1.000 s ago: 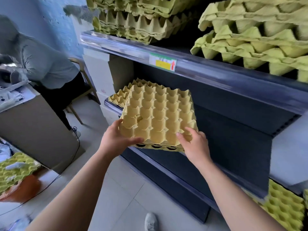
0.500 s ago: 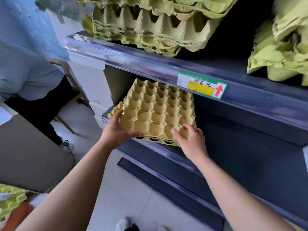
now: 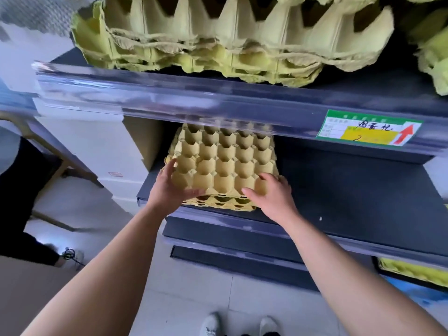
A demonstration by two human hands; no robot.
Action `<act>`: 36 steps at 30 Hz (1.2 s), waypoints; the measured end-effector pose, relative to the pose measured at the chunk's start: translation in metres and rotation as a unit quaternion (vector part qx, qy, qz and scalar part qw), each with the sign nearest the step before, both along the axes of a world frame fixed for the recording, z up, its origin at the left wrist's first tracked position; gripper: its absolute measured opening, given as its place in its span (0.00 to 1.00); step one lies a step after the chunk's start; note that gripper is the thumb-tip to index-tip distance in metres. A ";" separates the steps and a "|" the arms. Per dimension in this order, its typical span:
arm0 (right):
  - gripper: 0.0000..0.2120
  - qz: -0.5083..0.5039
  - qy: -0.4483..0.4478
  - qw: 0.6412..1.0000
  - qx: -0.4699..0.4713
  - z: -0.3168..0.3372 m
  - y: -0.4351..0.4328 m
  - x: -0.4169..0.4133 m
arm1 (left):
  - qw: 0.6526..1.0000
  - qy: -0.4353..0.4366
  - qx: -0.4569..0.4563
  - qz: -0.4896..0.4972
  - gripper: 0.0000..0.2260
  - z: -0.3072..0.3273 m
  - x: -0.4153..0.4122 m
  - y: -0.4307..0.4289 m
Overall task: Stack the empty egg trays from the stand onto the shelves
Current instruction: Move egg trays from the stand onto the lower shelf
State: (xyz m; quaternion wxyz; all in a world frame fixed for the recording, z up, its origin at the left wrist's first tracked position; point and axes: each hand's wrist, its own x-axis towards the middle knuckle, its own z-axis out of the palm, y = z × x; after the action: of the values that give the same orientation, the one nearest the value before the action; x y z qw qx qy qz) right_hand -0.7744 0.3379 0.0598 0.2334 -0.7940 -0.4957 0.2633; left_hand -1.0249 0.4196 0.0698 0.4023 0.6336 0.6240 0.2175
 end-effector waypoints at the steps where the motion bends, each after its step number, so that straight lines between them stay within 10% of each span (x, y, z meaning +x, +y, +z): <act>1: 0.36 -0.004 -0.004 1.000 -0.008 -0.003 0.001 -0.001 | 1.000 0.011 -0.003 -0.010 0.62 -0.002 0.000 0.004; 9: 0.39 -0.006 -0.046 0.997 -0.054 -0.009 0.002 -0.006 | 0.992 0.115 0.008 -0.048 0.55 -0.012 0.002 0.014; 14: 0.31 -0.001 -0.105 0.994 0.004 0.008 -0.014 -0.008 | 0.950 0.244 0.172 -0.094 0.36 0.004 0.015 -0.001; 23: 0.14 -0.014 -0.233 0.961 0.148 0.032 -0.091 0.034 | 0.893 0.214 0.318 -0.238 0.13 0.025 0.099 -0.067; 36: 0.11 -0.136 -0.264 0.947 0.120 0.050 -0.291 0.209 | 0.849 0.136 0.350 -0.371 0.08 0.022 0.321 -0.230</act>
State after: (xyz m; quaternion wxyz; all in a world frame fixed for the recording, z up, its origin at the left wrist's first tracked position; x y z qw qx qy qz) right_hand -0.5650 0.0472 0.1095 0.2217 -0.8608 -0.4552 -0.0513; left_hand -0.7035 0.1899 0.0914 0.1156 0.9400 0.2737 0.1676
